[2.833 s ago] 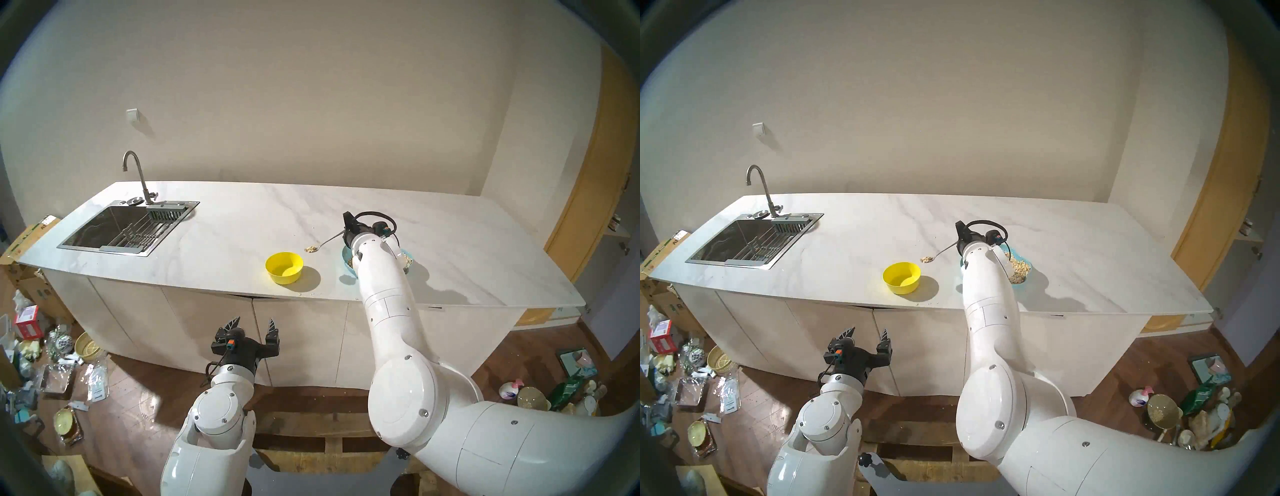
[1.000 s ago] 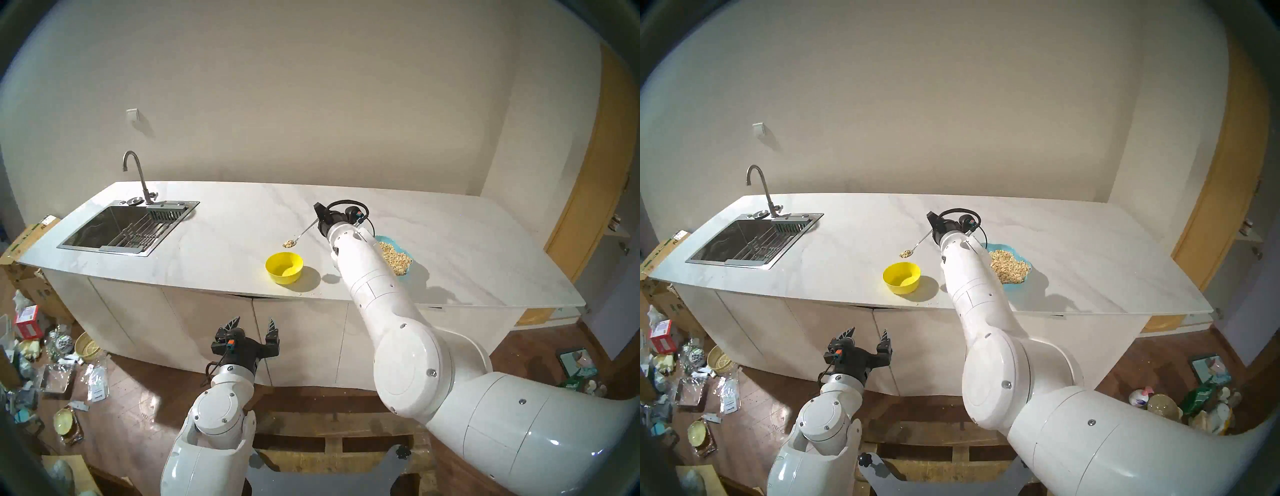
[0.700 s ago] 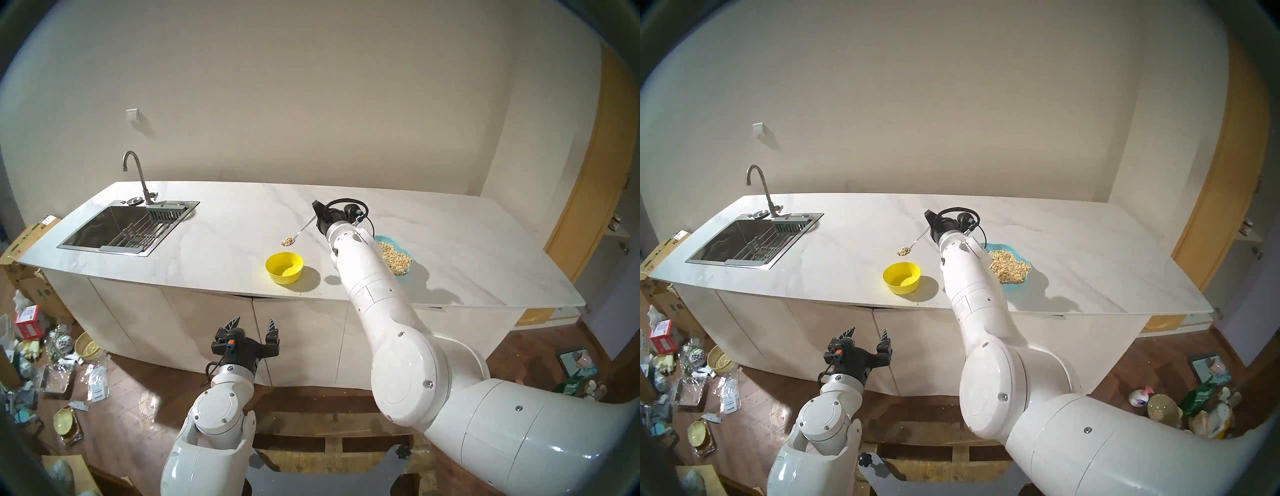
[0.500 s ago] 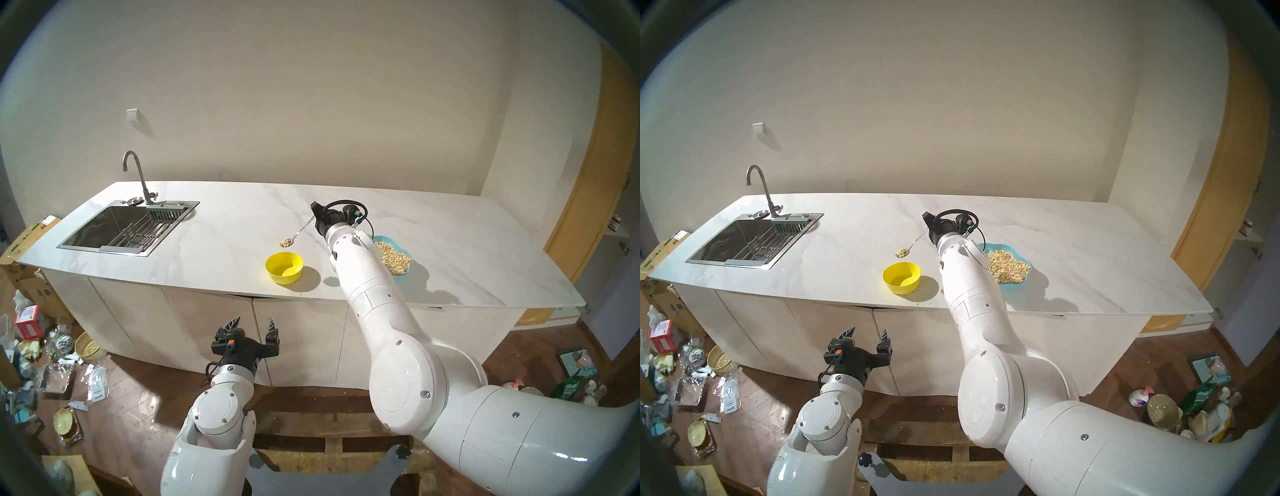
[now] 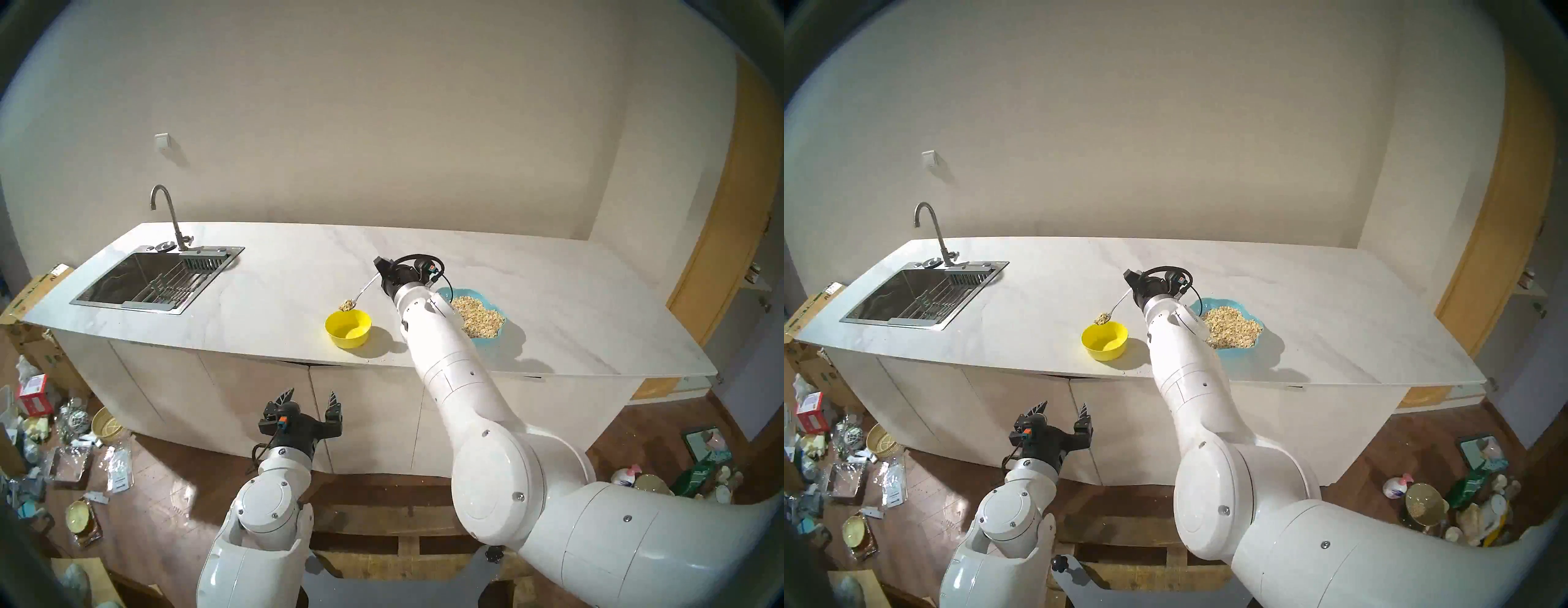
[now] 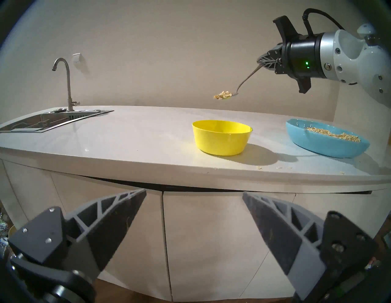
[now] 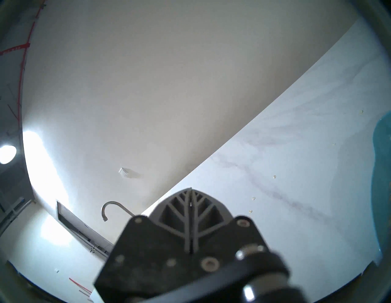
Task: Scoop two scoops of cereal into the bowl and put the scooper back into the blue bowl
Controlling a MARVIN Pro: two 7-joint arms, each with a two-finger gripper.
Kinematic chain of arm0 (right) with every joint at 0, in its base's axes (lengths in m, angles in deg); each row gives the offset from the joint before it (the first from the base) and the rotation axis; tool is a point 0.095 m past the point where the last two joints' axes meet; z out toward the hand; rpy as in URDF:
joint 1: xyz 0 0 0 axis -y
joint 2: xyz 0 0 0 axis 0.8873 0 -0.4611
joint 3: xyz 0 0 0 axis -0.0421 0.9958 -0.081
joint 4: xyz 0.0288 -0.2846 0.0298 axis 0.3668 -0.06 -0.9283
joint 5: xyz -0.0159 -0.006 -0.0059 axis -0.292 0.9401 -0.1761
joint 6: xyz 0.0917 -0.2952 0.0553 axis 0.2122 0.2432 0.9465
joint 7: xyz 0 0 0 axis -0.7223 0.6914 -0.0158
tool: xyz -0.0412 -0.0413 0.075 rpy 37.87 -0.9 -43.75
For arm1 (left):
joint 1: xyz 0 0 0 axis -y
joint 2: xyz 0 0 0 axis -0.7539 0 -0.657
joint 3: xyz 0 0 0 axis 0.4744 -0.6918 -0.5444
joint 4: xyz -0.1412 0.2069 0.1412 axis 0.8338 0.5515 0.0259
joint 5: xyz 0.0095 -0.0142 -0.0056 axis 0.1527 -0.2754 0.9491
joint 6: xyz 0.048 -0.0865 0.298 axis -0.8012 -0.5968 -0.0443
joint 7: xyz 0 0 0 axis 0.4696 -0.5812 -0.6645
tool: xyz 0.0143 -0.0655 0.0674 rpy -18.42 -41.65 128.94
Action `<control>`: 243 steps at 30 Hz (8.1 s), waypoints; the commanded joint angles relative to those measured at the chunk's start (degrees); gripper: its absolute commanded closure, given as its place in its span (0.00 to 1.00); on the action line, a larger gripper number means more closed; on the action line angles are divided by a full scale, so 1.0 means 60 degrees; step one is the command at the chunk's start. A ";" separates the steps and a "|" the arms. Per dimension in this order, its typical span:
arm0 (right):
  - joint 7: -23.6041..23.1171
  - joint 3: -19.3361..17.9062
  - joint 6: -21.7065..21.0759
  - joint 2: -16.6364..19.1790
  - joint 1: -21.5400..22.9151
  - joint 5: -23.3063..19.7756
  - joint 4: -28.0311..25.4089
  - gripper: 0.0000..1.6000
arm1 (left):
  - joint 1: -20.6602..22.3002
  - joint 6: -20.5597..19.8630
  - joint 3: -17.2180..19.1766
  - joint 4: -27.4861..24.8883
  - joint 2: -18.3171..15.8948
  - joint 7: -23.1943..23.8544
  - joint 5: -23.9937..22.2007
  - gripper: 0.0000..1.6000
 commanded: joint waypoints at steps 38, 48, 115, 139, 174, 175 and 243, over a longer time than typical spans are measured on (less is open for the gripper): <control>-0.0951 0.2031 0.2532 0.0833 0.1148 0.1633 0.1509 1.00 | 0.0056 0.0059 -0.0020 -0.0244 0.0000 0.0035 -0.0023 0.00; -0.0685 0.3088 0.3543 0.1014 0.1080 0.2722 0.1527 1.00 | 0.0056 0.0059 -0.0020 -0.0244 0.0000 0.0035 -0.0022 0.00; -0.0507 0.0867 0.3450 0.4651 0.1753 0.2430 0.2492 1.00 | 0.0058 0.0060 -0.0023 -0.0241 -0.0003 0.0031 -0.0024 0.00; 0.2657 0.2280 0.4822 0.3814 0.1718 0.3569 0.3061 1.00 | 0.0056 0.0059 -0.0023 -0.0244 -0.0004 0.0032 -0.0026 0.00; 0.3899 0.0536 0.5321 0.2896 0.1890 0.2480 0.4319 1.00 | 0.0053 0.0057 -0.0024 -0.0250 -0.0007 0.0033 -0.0030 0.00; 0.3912 0.0514 0.5331 0.2899 0.1890 0.2477 0.4326 1.00 | 0.0053 0.0057 -0.0024 -0.0250 -0.0007 0.0033 -0.0030 0.00; 0.2128 -0.3248 0.3626 0.1834 0.1532 -0.0635 0.2653 1.00 | 0.0054 0.0057 -0.0025 -0.0249 -0.0008 0.0032 -0.0031 0.00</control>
